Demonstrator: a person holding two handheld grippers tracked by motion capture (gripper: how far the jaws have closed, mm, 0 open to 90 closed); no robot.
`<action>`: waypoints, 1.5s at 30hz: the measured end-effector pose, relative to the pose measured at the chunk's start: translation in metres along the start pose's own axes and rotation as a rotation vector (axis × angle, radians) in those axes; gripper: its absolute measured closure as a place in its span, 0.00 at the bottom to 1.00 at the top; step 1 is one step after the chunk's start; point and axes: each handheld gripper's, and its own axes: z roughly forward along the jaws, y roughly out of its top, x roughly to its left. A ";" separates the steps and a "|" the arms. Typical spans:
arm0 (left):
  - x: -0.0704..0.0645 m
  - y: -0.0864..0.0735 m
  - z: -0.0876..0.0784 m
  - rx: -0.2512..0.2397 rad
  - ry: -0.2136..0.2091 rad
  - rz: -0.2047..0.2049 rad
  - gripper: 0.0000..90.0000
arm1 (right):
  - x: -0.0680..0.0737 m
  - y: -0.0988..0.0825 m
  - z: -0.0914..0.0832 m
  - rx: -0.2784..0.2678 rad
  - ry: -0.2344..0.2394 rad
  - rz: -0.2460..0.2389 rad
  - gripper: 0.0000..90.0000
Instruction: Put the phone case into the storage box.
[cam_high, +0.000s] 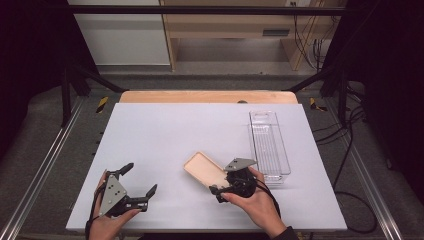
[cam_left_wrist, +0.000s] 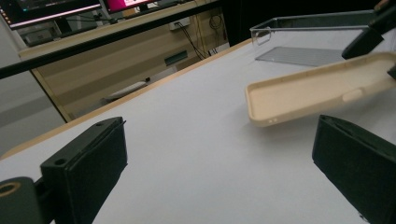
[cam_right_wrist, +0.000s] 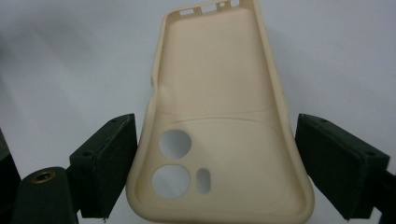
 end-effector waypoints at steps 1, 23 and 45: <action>-0.002 0.001 0.002 0.003 -0.001 0.014 0.03 | -0.001 0.003 0.000 0.002 0.003 0.001 0.17; -0.035 0.005 0.046 0.078 0.035 0.379 0.20 | 0.022 0.067 0.000 0.068 0.122 -0.095 0.16; -0.045 0.005 0.041 0.082 0.086 0.603 0.59 | 0.043 0.074 0.003 0.098 0.196 -0.117 0.15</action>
